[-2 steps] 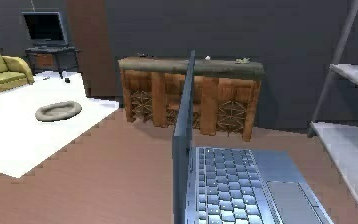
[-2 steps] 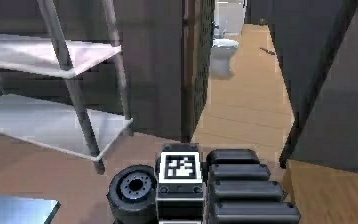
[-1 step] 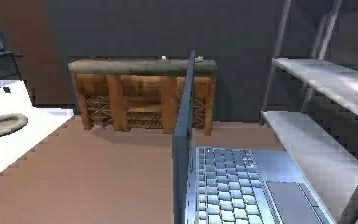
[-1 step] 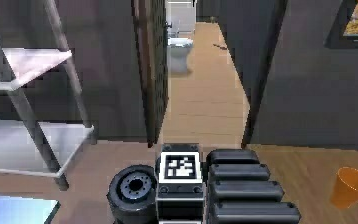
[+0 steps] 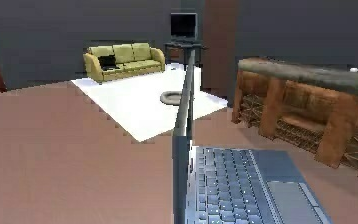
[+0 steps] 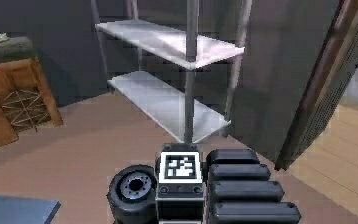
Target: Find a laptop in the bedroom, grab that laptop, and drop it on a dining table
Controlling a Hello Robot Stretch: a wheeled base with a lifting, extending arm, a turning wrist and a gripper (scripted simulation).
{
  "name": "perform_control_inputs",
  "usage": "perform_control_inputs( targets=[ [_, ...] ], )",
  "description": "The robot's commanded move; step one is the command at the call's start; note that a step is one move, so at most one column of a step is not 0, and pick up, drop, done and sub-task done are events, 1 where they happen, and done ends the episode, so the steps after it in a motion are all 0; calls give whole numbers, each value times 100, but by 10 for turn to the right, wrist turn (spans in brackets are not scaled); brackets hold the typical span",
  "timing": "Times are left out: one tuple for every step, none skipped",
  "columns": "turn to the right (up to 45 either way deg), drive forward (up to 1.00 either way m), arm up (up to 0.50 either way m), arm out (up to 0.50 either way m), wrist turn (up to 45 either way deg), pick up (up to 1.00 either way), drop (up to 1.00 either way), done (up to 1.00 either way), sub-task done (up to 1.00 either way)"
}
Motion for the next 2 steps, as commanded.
perform_control_inputs(
  targets=[
    [-450, 0, 0, 0, 0, 0, 0, 0, 0],
    [-180, 0, 0, 0, 0, 0, 0, 0, 0]
  ],
)
